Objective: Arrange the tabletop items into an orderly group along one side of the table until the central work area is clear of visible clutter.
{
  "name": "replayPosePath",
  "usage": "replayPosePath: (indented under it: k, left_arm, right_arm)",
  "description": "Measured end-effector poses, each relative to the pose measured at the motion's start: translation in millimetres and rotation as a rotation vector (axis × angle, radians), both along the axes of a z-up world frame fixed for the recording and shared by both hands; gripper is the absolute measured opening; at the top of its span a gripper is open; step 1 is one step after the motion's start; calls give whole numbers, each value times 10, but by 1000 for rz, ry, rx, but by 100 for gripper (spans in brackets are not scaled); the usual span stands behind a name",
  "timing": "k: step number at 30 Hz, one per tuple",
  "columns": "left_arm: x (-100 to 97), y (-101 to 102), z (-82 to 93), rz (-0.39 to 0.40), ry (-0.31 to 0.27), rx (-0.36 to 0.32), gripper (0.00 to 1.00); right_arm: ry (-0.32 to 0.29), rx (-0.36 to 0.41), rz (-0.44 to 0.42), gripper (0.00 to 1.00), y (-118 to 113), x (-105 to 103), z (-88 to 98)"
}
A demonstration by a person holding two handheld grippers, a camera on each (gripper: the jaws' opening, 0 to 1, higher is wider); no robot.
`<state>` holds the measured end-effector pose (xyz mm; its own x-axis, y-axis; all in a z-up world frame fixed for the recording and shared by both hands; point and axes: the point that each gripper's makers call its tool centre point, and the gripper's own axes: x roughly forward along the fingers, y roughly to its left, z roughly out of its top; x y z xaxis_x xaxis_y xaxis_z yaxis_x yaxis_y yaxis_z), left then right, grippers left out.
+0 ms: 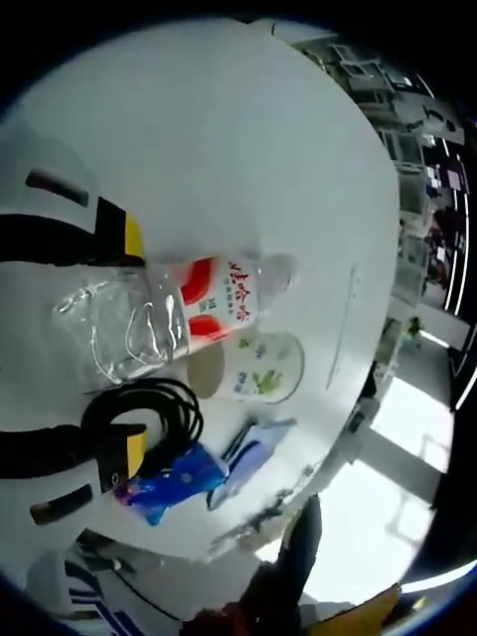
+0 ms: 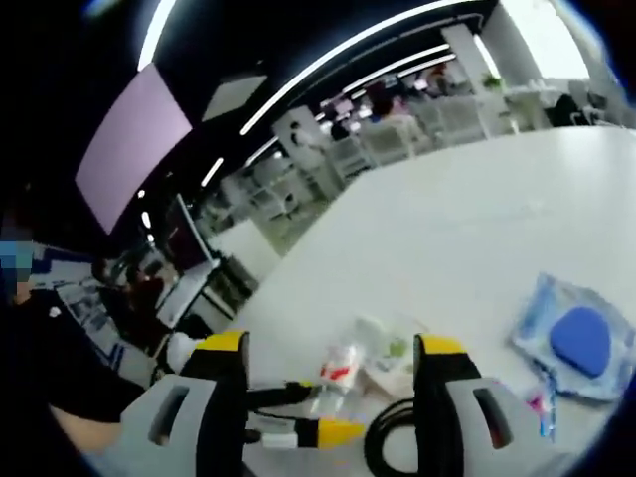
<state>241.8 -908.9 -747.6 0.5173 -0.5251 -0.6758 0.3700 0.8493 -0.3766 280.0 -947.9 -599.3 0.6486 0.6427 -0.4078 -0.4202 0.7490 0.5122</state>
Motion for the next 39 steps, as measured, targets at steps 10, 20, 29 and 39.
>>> replayPosePath:
  k: [10, 20, 29, 39]
  left_arm:
    - [52, 82, -50, 57, -46, 40, 48]
    - [117, 54, -83, 47, -80, 86, 49]
    - [145, 65, -62, 64, -90, 90, 49]
    - [143, 69, -75, 87, -95, 109, 48]
  right_arm:
    - [94, 67, -26, 62, 389, 344, -256]
    - [109, -123, 81, 58, 479, 702, -574]
    - [246, -132, 98, 48, 684, 847, -945]
    - [413, -174, 94, 44, 652, 738, -1347]
